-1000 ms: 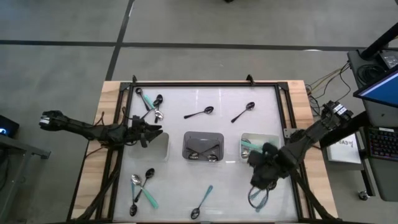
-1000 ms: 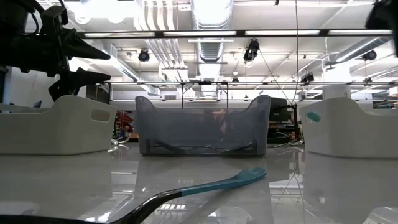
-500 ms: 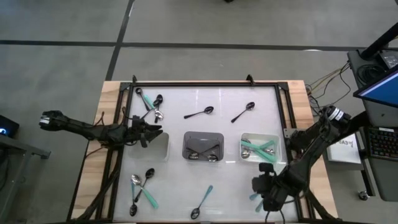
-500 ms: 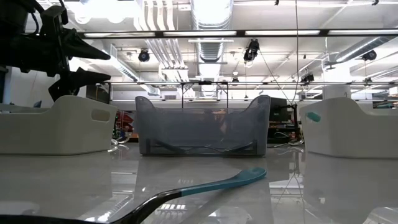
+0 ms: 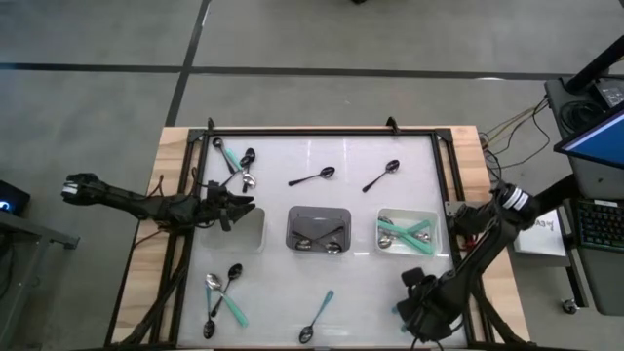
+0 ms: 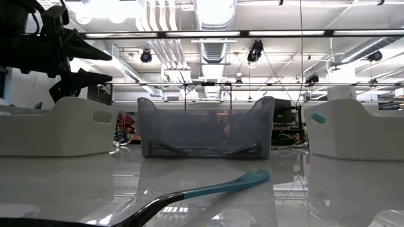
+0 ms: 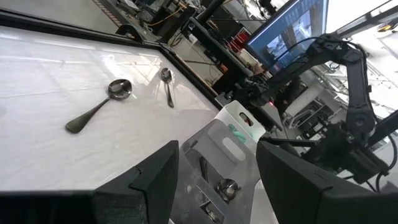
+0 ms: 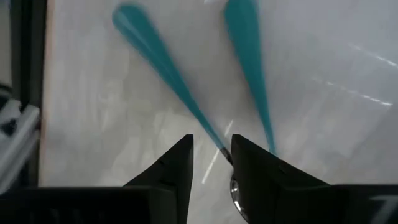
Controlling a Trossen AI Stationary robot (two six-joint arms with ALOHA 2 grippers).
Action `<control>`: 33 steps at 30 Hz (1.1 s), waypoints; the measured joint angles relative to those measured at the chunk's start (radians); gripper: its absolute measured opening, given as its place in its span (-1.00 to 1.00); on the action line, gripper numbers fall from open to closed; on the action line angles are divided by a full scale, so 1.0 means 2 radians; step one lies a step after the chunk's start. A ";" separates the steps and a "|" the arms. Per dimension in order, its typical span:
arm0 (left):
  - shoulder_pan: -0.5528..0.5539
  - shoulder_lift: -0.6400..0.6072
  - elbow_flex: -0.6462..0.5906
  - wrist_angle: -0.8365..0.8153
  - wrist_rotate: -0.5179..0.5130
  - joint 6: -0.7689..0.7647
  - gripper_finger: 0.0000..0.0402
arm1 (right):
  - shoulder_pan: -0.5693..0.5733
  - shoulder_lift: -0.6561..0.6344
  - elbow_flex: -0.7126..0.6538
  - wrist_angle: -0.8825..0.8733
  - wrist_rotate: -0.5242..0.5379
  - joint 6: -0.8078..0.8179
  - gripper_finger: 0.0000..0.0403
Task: Sort silverware by color (type)
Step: Put the blue spoon into the gray bin
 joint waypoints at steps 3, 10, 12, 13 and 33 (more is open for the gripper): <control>0.000 0.000 0.000 0.000 0.000 0.000 -0.01 | 0.001 0.012 0.000 0.000 0.001 -0.010 -0.52; 0.000 0.000 0.000 0.000 0.000 0.000 -0.01 | 0.001 0.044 0.002 -0.007 0.002 -0.059 -0.52; 0.000 0.000 0.000 0.000 0.000 0.000 -0.01 | 0.001 0.053 0.002 -0.013 0.004 -0.069 -0.52; 0.000 0.000 0.000 0.000 0.000 0.000 -0.01 | 0.001 0.057 0.003 -0.015 0.004 -0.068 -0.52; 0.000 0.000 0.000 0.000 0.000 0.000 -0.01 | 0.000 0.062 -0.001 0.004 -0.017 -0.028 -0.95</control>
